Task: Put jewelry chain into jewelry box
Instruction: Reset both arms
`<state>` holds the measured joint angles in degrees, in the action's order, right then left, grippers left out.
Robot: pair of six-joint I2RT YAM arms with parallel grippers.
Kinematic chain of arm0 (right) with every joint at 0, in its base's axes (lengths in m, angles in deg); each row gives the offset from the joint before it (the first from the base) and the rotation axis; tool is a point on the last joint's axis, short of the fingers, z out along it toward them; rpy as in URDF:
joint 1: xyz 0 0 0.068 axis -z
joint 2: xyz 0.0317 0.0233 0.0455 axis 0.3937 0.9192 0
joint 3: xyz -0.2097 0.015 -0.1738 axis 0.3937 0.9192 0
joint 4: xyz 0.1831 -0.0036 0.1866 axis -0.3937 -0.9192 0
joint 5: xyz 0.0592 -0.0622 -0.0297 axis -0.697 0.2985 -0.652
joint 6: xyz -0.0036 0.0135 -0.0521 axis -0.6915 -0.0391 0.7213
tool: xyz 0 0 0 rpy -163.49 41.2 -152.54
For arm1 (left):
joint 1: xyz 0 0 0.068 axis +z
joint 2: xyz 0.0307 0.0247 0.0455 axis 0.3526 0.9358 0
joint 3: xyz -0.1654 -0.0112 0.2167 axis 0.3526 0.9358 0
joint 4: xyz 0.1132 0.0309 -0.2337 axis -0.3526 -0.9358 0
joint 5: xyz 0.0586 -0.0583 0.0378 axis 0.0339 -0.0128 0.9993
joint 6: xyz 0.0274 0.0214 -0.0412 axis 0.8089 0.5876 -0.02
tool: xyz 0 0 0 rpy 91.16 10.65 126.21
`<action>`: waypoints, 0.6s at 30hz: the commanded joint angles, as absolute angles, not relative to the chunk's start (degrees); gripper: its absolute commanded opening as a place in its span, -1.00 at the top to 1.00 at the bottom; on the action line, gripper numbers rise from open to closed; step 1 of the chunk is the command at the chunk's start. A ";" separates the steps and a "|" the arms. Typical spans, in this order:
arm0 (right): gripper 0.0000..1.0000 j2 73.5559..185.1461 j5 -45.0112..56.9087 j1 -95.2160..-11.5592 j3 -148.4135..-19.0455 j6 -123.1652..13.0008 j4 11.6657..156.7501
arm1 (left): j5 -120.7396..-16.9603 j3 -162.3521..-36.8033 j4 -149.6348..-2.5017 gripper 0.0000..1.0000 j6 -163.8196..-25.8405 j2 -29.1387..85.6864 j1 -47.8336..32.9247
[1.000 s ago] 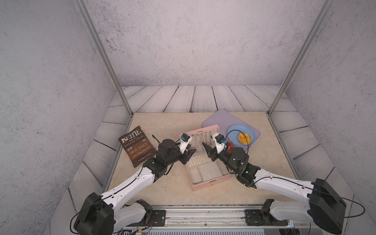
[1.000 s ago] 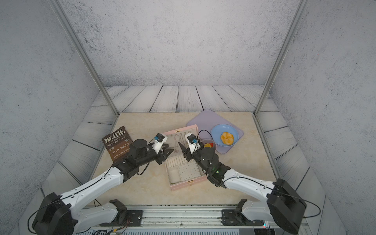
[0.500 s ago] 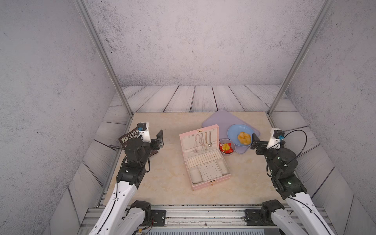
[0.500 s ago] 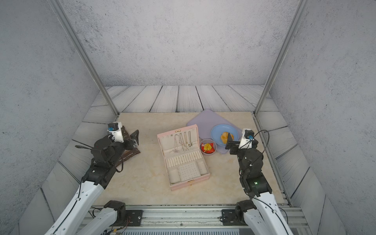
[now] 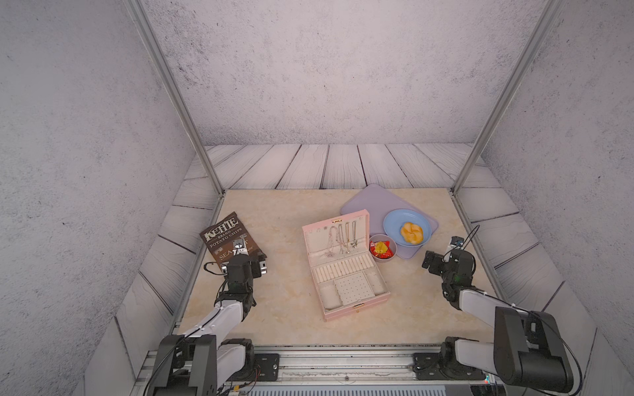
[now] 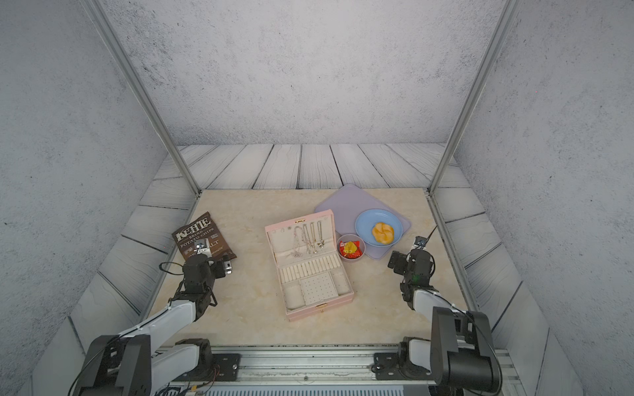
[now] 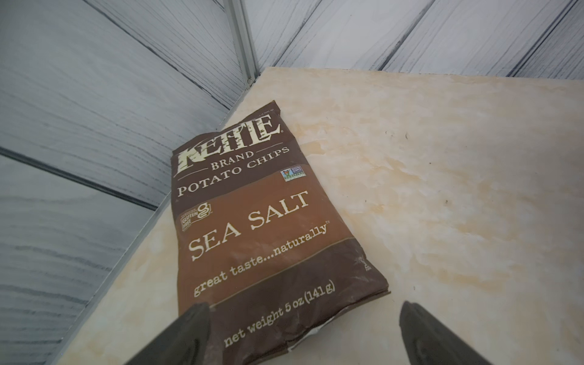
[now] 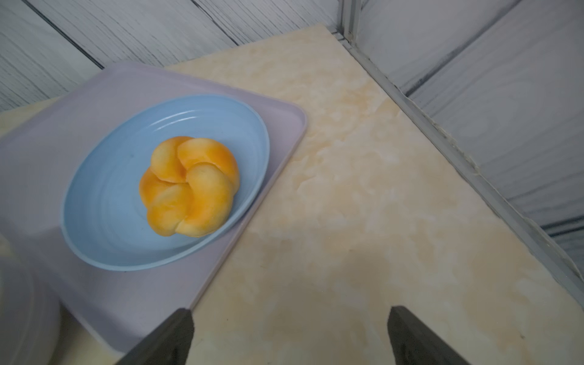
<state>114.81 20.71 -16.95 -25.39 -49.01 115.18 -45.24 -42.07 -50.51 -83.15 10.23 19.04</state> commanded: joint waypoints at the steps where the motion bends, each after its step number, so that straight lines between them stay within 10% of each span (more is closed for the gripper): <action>1: -0.98 119.04 15.33 -16.86 -24.04 -46.15 132.72 | -49.05 -41.99 -36.65 -0.99 -80.30 13.59 19.61; 8: -0.98 129.41 9.58 -18.13 -30.39 -42.35 133.44 | -58.42 -48.47 -24.53 -0.99 -75.49 34.35 20.05; 18: -0.98 130.30 18.47 -23.36 -32.04 -39.08 129.64 | -57.93 -53.38 -35.63 -0.99 -78.84 33.01 22.21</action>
